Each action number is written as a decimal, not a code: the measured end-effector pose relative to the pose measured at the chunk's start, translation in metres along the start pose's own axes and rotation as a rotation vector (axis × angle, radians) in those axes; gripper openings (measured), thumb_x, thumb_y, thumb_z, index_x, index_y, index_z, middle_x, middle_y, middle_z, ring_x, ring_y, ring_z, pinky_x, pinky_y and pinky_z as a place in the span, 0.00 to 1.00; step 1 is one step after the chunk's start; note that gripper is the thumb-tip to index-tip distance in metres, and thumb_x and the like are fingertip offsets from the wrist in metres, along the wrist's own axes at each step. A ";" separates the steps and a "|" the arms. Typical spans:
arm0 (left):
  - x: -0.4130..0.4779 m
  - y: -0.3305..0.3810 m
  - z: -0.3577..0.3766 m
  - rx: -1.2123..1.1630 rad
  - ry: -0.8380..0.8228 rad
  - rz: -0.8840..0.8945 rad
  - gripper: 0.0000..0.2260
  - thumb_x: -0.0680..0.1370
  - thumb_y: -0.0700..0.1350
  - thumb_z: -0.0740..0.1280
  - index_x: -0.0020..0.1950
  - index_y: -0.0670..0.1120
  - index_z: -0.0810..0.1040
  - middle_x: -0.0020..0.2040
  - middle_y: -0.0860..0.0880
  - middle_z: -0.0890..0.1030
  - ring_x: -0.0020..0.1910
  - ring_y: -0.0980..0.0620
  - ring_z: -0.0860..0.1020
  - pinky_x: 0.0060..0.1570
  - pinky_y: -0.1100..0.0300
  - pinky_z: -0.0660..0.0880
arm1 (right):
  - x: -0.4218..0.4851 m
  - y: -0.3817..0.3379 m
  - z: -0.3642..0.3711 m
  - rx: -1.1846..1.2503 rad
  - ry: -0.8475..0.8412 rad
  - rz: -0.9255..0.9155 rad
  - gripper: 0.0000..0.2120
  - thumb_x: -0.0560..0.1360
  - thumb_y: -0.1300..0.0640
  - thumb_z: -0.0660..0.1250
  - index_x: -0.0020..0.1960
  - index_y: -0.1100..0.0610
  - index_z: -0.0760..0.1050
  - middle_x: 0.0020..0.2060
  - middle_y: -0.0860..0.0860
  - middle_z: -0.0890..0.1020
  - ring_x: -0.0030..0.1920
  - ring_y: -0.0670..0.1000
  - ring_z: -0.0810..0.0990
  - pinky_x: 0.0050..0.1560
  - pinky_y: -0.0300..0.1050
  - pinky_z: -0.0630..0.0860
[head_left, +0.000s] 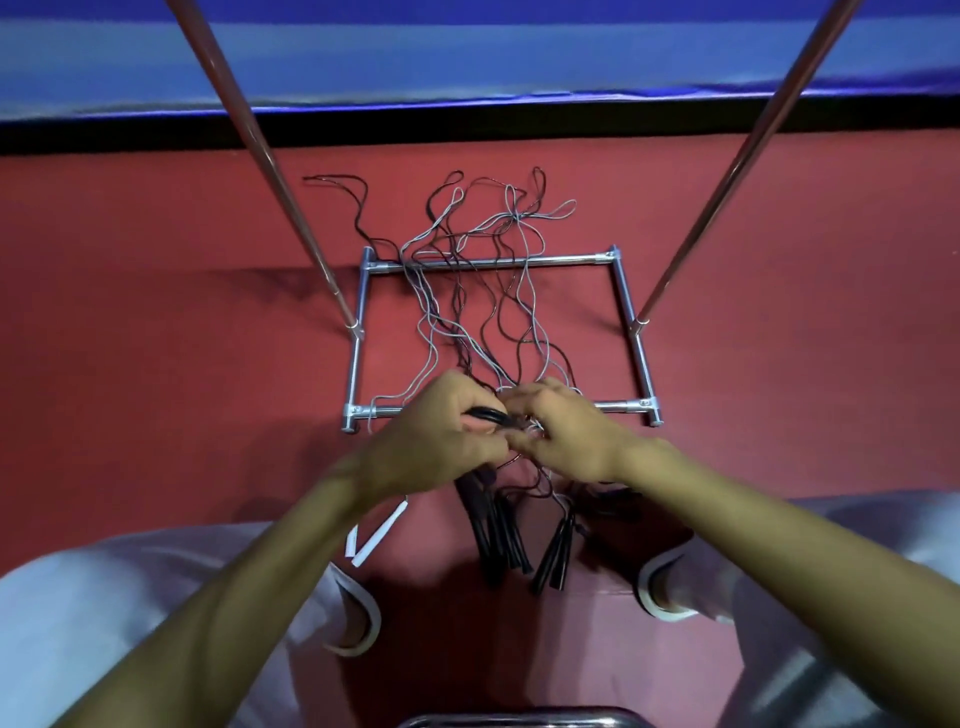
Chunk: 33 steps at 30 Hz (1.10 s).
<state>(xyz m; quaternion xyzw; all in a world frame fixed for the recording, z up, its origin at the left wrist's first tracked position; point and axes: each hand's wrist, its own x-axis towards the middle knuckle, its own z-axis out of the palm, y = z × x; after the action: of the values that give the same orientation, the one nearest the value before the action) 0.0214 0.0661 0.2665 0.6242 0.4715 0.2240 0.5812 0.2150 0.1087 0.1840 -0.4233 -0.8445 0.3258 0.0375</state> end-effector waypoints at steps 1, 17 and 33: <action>0.001 -0.003 -0.005 0.072 0.017 0.029 0.16 0.68 0.36 0.67 0.26 0.47 0.64 0.24 0.53 0.61 0.27 0.51 0.67 0.28 0.44 0.72 | 0.002 0.003 0.002 0.005 0.021 0.031 0.07 0.80 0.50 0.67 0.54 0.51 0.80 0.53 0.48 0.81 0.57 0.56 0.74 0.61 0.52 0.72; 0.009 -0.027 0.002 0.629 0.071 0.117 0.11 0.69 0.45 0.73 0.50 0.55 0.80 0.34 0.50 0.77 0.39 0.48 0.80 0.35 0.63 0.66 | -0.028 -0.090 -0.046 0.800 -0.106 -0.099 0.14 0.69 0.69 0.65 0.29 0.67 0.64 0.26 0.55 0.61 0.29 0.49 0.60 0.31 0.46 0.57; 0.022 -0.024 0.036 0.114 0.088 0.112 0.09 0.74 0.48 0.71 0.38 0.45 0.78 0.36 0.51 0.80 0.37 0.52 0.77 0.41 0.53 0.77 | -0.029 -0.083 -0.073 0.956 0.083 -0.081 0.06 0.69 0.66 0.62 0.35 0.58 0.72 0.25 0.49 0.71 0.25 0.46 0.68 0.26 0.37 0.65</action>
<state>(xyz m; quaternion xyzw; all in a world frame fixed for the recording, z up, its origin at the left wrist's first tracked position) 0.0538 0.0635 0.2298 0.6713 0.4729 0.2559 0.5102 0.2015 0.0894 0.2958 -0.3379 -0.6138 0.6587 0.2742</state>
